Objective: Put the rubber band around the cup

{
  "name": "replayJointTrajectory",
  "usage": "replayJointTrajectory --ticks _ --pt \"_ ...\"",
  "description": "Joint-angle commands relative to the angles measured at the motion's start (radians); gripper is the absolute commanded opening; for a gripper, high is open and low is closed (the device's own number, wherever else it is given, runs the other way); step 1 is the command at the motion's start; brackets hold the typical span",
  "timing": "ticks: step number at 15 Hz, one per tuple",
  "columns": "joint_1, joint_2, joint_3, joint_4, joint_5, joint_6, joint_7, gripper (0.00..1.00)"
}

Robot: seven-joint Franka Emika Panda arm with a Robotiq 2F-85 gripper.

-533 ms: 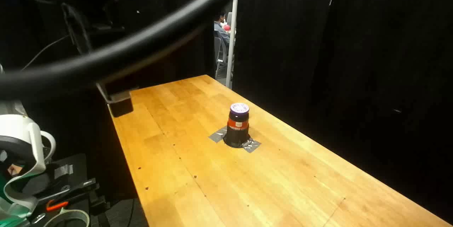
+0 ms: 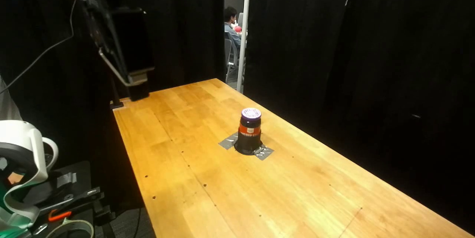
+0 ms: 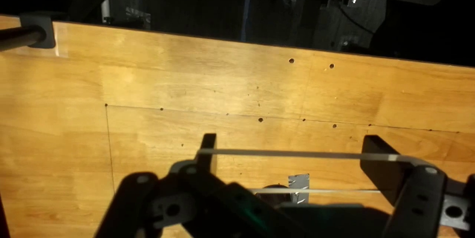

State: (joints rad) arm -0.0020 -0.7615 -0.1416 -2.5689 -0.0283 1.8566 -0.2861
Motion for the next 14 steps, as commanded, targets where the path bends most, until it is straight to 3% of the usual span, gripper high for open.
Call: replayJointTrajectory --ticks 1,4,8,11,14 --pt "0.043 0.167 0.166 0.103 -0.019 0.091 0.161 1.00" --pt "0.054 0.320 0.290 0.188 -0.072 0.198 0.290 1.00" --pt "0.022 0.553 0.407 0.314 -0.267 0.385 0.525 1.00" --pt "0.028 0.731 0.416 0.420 -0.422 0.488 0.687 1.00" --pt "0.065 0.880 0.361 0.504 -0.523 0.582 0.769 1.00"
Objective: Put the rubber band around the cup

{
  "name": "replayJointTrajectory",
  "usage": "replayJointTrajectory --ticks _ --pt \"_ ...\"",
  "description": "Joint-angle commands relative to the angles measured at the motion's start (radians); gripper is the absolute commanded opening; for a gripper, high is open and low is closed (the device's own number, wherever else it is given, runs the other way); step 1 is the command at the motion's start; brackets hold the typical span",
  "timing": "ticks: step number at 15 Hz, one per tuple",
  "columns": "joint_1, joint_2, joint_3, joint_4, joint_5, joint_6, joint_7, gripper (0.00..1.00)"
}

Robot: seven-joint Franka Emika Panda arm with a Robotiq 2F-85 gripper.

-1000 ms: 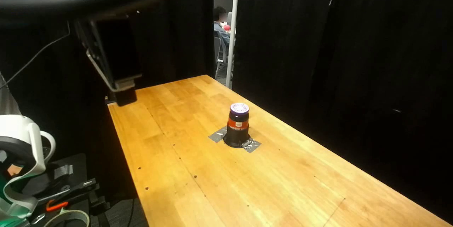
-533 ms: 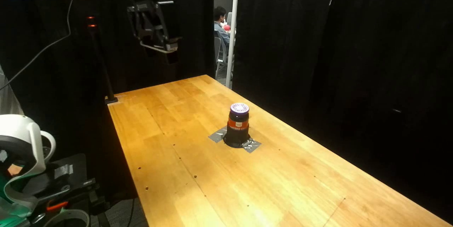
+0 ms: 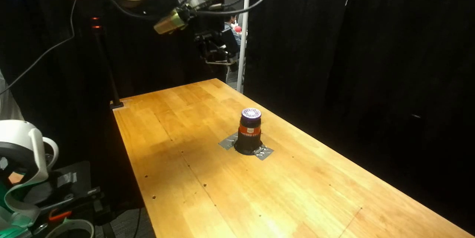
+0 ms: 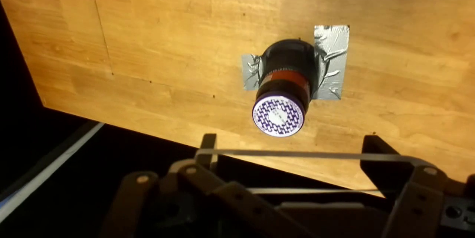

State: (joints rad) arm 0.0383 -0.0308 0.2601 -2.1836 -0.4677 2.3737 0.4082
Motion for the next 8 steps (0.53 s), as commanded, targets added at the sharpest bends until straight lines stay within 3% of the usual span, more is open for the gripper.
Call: replayJointTrajectory --ticks 1,8 --pt "0.039 0.189 -0.062 0.145 -0.097 0.086 0.086 1.00" --pt "0.118 0.393 -0.203 0.244 -0.034 0.247 0.051 1.00"
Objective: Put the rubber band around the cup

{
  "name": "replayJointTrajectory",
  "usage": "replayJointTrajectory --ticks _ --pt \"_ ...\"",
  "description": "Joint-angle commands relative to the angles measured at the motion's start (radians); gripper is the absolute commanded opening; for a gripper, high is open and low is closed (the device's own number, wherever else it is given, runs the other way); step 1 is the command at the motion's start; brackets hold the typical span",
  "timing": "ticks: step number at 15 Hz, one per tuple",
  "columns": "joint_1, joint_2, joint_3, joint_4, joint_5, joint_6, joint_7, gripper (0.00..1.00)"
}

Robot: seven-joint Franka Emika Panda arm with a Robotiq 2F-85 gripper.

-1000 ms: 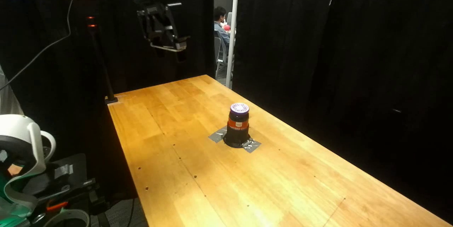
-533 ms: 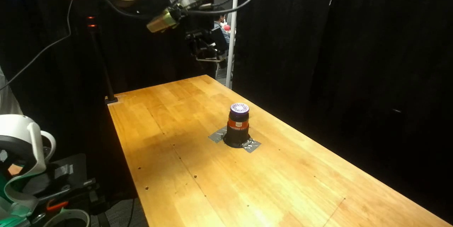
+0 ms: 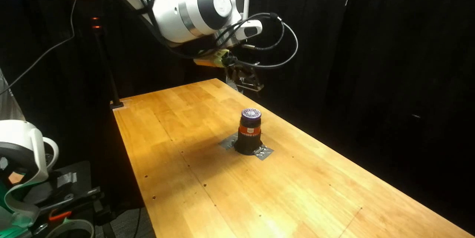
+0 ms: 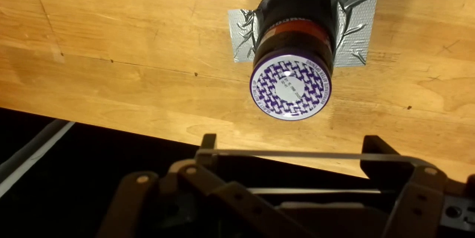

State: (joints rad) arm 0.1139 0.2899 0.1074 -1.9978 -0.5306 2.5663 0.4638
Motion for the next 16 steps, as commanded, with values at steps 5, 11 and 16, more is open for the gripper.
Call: replayJointTrajectory --ticks 5,11,16 --pt "0.083 0.161 -0.111 0.082 0.075 0.148 -0.017 1.00" --pt "0.131 0.229 -0.194 0.092 0.117 0.237 -0.007 1.00" --pt "0.161 0.276 -0.251 0.109 0.145 0.284 -0.012 1.00"
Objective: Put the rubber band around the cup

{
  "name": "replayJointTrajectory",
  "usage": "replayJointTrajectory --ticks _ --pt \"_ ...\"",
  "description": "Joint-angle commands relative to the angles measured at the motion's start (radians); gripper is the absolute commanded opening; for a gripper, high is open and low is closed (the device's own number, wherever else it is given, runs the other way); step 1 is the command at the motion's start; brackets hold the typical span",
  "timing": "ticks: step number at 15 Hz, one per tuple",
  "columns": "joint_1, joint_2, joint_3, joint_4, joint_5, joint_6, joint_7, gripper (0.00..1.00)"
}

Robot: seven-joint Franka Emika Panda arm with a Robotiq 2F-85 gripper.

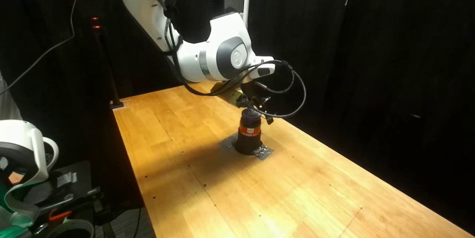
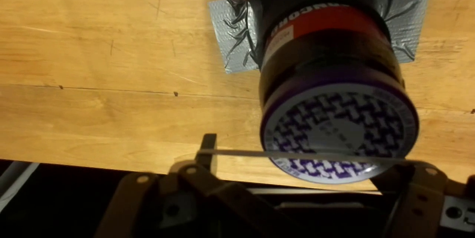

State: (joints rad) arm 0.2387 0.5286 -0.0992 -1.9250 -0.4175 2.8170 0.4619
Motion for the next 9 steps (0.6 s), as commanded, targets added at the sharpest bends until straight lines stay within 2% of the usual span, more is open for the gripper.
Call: replayJointTrajectory --ticks 1,3,5,9 --pt "0.041 0.046 -0.050 0.040 0.039 0.038 -0.013 1.00" --pt "0.046 0.059 -0.050 0.042 0.059 0.039 -0.026 1.00" --pt "0.029 0.055 -0.021 0.034 0.098 0.009 -0.064 1.00" --pt "-0.050 0.004 0.090 -0.007 0.233 -0.171 -0.232 1.00"
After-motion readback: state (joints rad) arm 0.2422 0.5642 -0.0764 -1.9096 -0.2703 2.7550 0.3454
